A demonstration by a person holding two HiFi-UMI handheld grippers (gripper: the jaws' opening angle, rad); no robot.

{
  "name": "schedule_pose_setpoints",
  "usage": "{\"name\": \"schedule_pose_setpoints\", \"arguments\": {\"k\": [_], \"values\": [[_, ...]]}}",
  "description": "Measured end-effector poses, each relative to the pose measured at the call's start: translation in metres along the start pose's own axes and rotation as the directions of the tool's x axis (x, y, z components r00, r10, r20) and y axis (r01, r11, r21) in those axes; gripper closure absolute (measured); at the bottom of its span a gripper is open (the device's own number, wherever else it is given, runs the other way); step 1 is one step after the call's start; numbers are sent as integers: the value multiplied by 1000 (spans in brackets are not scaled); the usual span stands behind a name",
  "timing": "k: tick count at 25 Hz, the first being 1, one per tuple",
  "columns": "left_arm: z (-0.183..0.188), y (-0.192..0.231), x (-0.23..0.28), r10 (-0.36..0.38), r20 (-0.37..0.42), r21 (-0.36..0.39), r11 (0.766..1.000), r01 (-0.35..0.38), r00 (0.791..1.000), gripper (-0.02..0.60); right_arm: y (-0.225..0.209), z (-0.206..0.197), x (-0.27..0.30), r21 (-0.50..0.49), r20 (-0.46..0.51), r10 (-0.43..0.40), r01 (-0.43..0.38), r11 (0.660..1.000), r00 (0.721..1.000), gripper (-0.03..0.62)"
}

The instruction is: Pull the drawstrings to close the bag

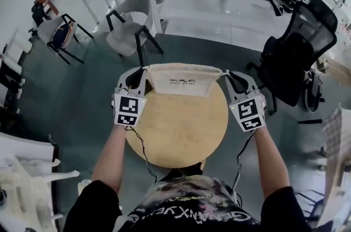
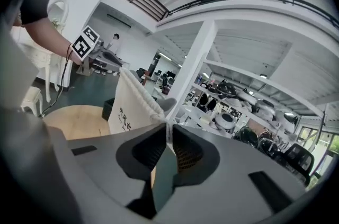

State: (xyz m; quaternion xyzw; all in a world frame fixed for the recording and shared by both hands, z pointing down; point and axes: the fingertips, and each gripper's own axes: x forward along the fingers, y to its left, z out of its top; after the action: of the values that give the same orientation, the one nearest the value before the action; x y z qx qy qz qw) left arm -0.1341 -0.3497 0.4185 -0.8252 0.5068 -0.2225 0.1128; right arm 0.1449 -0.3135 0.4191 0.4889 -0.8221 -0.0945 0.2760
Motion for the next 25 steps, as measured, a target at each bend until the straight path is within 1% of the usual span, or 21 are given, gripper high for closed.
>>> {"name": "schedule_pose_setpoints", "arguments": {"k": [5, 9, 12, 18, 21, 25], "values": [[52, 25, -9, 35, 91, 18, 999, -36, 995, 560, -30, 51, -21, -16, 90, -55, 57, 998, 994, 554], [81, 41, -16, 58, 142, 23, 998, -62, 988, 560, -46, 82, -32, -27, 143, -78, 83, 996, 987, 554], [91, 51, -21, 74, 165, 13, 997, -77, 984, 561, -55, 97, -39, -18, 173, -91, 95, 995, 981, 554], [103, 68, -31, 104, 197, -42, 994, -98, 975, 561, -67, 113, -48, 30, 219, -103, 99, 995, 970, 554], [108, 75, -34, 116, 208, -60, 993, -106, 971, 560, -71, 118, -49, 66, 239, -111, 98, 993, 965, 554], [113, 83, -38, 132, 214, -70, 990, -119, 968, 560, -78, 121, -48, 86, 262, -122, 103, 991, 957, 554]]}}
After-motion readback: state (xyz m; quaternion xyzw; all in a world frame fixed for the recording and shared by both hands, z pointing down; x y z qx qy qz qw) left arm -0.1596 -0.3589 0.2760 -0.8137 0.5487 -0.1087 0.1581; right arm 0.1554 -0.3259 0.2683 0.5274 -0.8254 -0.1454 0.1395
